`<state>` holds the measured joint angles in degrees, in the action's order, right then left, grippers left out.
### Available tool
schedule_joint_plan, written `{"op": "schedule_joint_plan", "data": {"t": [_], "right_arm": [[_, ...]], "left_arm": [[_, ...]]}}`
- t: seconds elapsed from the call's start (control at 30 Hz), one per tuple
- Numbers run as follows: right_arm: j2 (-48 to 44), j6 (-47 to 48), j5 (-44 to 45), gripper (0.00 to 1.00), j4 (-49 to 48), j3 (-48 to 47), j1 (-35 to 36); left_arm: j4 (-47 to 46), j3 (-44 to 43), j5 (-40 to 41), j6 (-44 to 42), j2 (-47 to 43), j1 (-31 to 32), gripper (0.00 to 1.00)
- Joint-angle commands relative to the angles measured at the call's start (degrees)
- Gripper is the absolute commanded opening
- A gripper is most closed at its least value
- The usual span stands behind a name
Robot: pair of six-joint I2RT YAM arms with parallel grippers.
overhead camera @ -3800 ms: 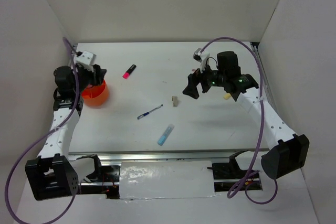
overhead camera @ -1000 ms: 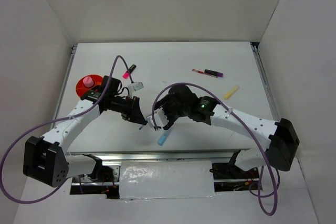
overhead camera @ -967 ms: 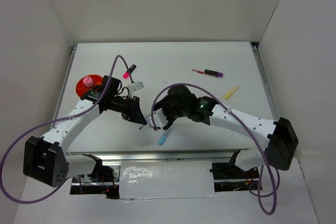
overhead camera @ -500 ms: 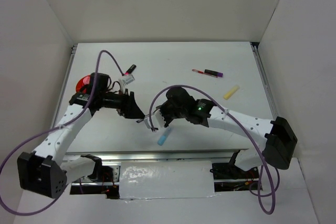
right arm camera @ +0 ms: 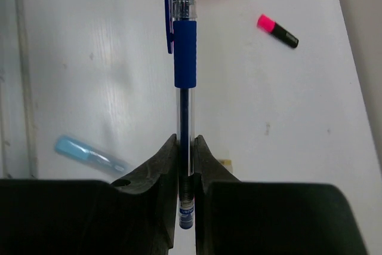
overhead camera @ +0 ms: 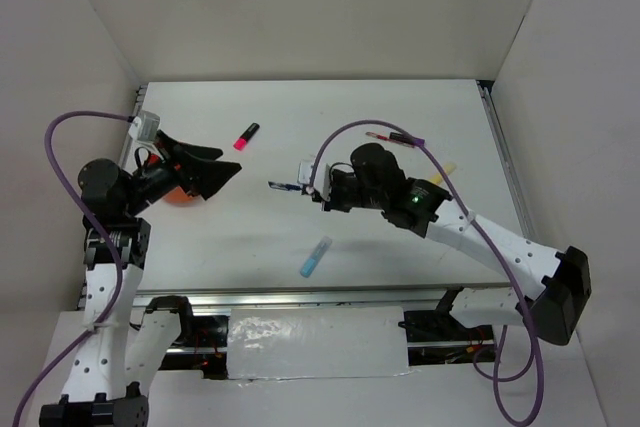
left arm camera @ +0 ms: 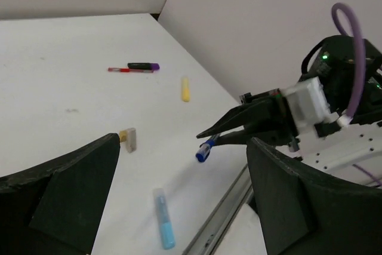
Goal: Sort the stationery into containers
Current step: Pick up the pen from the center of the board, then place the pen in the storage box.
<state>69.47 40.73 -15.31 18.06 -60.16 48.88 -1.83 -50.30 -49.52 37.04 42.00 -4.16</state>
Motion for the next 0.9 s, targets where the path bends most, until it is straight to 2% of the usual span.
{"op": "schedule_joint_plan", "data": {"t": [0.0, 0.07, 0.17, 0.33, 0.53, 0.77, 0.87], "right_arm": [[0.74, -21.45, -4.37, 0.00, -1.80, -7.41, -0.19], [1.45, -29.17, -5.51, 0.00, -2.15, -10.13, -0.19], [2.77, -35.52, -6.22, 0.00, -3.30, -13.04, -0.02], [5.06, -38.62, -7.36, 0.00, -4.44, -15.25, 0.25], [7.25, -39.94, -8.76, 0.00, -5.06, -16.92, 1.30], [9.27, -42.49, -9.30, 0.00, -5.85, -19.99, 1.74], [9.54, -42.58, -9.47, 0.00, -5.67, -20.35, 1.74]], "left_arm": [[-11.78, 2.93, 2.22, 12.17, 0.19, 1.95, 0.99], [-11.62, 2.93, 3.37, 13.32, 1.33, 2.93, 0.99], [-13.20, 3.37, 4.95, 15.33, 2.12, 5.29, 0.97], [-18.56, 4.16, 7.41, 19.30, 2.39, 8.02, 0.94], [-20.32, 3.90, 9.61, 20.09, 3.18, 11.02, 0.92], [-20.60, 4.16, 11.10, 20.01, 5.02, 13.92, 0.71], [-19.62, 3.64, 12.25, 18.78, 5.29, 14.53, 0.68]]}}
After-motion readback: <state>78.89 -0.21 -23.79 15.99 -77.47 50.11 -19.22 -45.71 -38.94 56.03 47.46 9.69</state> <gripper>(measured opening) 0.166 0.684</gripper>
